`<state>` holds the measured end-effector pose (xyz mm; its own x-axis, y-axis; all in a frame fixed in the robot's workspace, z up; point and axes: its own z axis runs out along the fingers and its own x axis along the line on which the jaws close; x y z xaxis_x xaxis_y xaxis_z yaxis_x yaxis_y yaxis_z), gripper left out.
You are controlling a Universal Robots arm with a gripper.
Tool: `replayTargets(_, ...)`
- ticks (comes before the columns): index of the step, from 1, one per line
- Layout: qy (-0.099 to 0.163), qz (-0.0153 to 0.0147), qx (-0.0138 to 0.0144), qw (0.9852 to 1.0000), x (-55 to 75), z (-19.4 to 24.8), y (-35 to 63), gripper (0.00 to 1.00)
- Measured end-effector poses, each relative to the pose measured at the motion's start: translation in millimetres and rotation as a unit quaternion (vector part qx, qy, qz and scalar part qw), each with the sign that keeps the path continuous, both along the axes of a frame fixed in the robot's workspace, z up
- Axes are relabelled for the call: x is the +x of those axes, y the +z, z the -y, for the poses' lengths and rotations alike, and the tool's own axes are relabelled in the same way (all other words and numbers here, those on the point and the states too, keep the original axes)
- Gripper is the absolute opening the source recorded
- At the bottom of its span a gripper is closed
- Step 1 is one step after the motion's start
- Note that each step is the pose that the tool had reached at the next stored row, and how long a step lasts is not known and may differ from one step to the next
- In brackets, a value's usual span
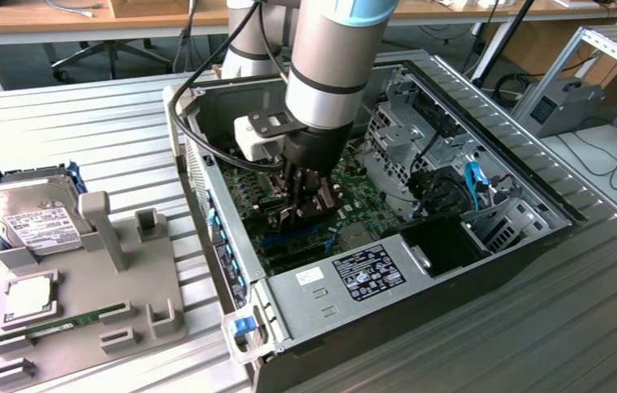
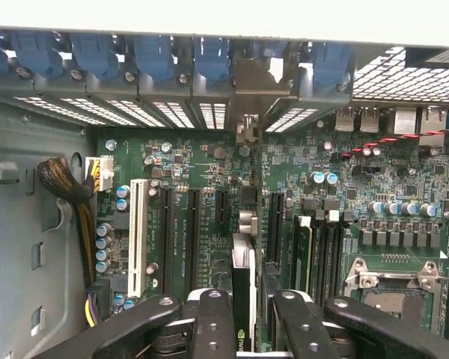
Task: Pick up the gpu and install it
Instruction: 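Insert the gpu into the slot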
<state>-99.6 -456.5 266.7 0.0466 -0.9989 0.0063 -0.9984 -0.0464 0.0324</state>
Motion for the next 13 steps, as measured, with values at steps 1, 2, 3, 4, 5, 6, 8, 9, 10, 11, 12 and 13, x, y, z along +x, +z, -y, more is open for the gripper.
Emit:
replayTargets(1,0.0,0.0,0.0,1.0,0.0,0.0,0.0,0.26)
replayTargets(2,0.0,0.0,-0.0001,1.0,0.0,0.0,0.1,0.26)
replayTargets(3,-0.001,0.0,-0.0007,1.0,0.0,0.0,0.2,0.26)
replayTargets(4,-0.003,-0.0001,-0.0015,1.0,0.0,0.0,0.2,0.26)
replayTargets(5,-0.006,-0.0001,-0.0024,1.0,0.0,0.1,0.2,0.26)
replayTargets(6,-0.01,-0.0001,-0.003,0.9999,0.0,0.1,0.2,0.26)
replayTargets(8,-0.019,-0.0001,-0.0038,0.9998,0.0,0.0,0.1,0.26)
replayTargets(9,-0.021,-0.0001,-0.0039,0.9998,0.0,0.0,0.0,0.26)
replayTargets(10,-0.021,-0.0001,-0.0039,0.9998,0.0,0.0,-0.2,0.26)
replayTargets(11,-0.021,-0.0001,-0.0038,0.9998,0.0,0.0,-0.6,0.26)
replayTargets(12,-0.021,-0.0001,-0.0038,0.9998,0.0,0.0,-0.8,0.26)
replayTargets(13,-0.021,-0.0002,-0.0039,0.9998,0.0,0.0,-1.2,0.26)
